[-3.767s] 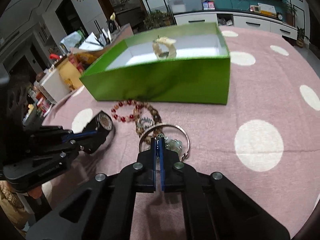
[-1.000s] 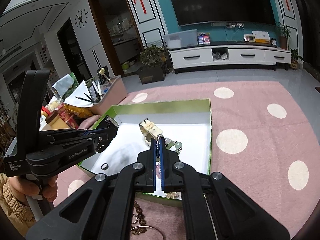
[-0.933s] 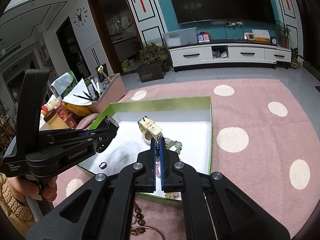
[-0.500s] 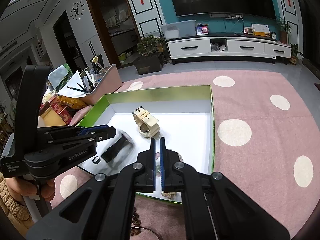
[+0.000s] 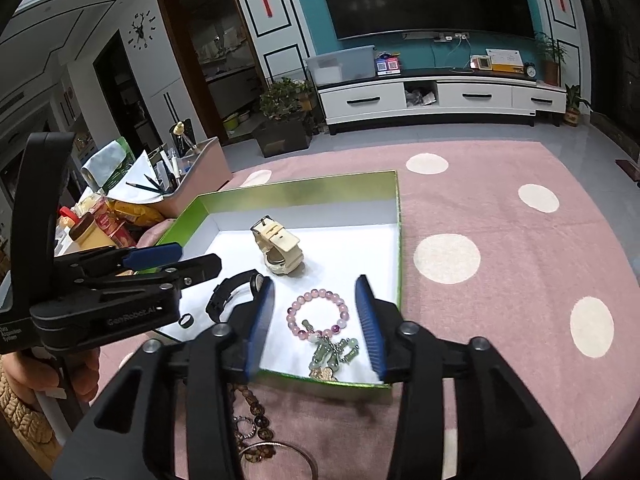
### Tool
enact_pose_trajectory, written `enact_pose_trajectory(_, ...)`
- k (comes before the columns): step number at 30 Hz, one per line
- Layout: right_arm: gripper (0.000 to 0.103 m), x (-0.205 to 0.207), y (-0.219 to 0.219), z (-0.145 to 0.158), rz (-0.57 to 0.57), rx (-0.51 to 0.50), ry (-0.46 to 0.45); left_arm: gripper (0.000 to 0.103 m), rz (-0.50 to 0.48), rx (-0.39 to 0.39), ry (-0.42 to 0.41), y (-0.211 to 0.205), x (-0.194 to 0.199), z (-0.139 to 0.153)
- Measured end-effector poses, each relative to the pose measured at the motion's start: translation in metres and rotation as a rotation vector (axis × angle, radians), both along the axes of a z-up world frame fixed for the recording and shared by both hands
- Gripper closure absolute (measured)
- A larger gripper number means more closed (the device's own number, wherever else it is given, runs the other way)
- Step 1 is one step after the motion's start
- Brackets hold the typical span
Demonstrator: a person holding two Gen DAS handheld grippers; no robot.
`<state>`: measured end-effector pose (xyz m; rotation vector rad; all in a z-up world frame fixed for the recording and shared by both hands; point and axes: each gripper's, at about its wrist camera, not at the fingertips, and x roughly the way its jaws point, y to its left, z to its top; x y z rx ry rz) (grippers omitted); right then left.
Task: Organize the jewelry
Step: 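Open both tools to drop the watch and charm into the box, then withdraw both tools from the box back toward the remaining jewelry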
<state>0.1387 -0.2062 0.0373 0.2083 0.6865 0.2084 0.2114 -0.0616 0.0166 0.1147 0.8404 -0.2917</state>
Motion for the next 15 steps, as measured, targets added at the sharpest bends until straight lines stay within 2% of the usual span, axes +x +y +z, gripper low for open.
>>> enact_pose_trajectory(5, 0.048, -0.013, -0.006, 0.002, -0.022, -0.005, 0.001, 0.032, 0.005, -0.011, -0.013, 0.007, -0.008, 0.009)
enact_pose_trajectory(8, 0.039, -0.022, -0.01, 0.006, -0.042, -0.003, -0.007, 0.025, 0.013, -0.024, -0.02, 0.013, -0.015, 0.013)
enact_pose_trajectory(10, 0.036, -0.029, -0.011, 0.01, -0.05, -0.005, -0.013, 0.021, 0.019, -0.032, -0.024, 0.016, -0.021, 0.017)
enact_pose_trajectory(15, 0.023, -0.046, -0.012, 0.018, -0.07, -0.028, -0.026, 0.014, 0.03, -0.052, -0.027, 0.024, -0.036, 0.023)
